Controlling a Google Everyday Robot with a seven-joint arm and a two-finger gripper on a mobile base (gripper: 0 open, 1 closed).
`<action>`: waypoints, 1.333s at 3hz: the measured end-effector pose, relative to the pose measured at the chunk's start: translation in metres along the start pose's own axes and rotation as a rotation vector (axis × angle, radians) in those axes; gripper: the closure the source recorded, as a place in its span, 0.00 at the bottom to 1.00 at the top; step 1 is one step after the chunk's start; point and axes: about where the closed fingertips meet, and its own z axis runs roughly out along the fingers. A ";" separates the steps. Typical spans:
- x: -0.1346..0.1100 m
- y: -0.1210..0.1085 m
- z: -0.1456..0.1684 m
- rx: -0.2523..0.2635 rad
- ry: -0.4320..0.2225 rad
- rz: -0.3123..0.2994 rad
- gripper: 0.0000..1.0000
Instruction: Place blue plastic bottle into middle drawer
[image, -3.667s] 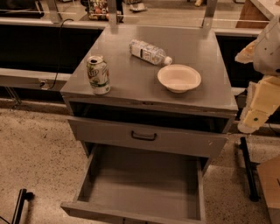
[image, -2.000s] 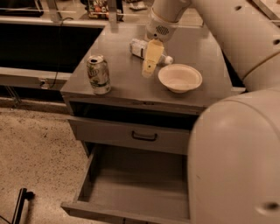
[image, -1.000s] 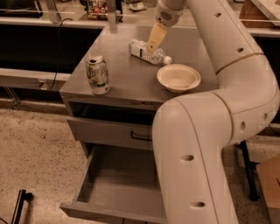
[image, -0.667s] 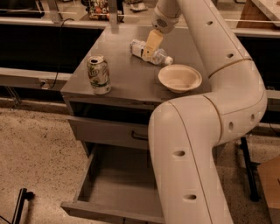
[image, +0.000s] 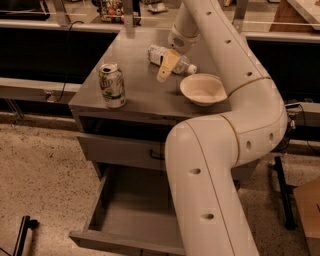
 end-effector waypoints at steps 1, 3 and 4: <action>0.002 -0.003 0.007 0.002 -0.003 0.022 0.18; 0.005 -0.003 0.013 -0.026 -0.041 0.034 0.64; -0.010 0.008 0.001 -0.056 -0.097 -0.027 0.89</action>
Offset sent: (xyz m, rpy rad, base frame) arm 0.0574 -0.0241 0.0249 0.0459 0.0420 -0.0319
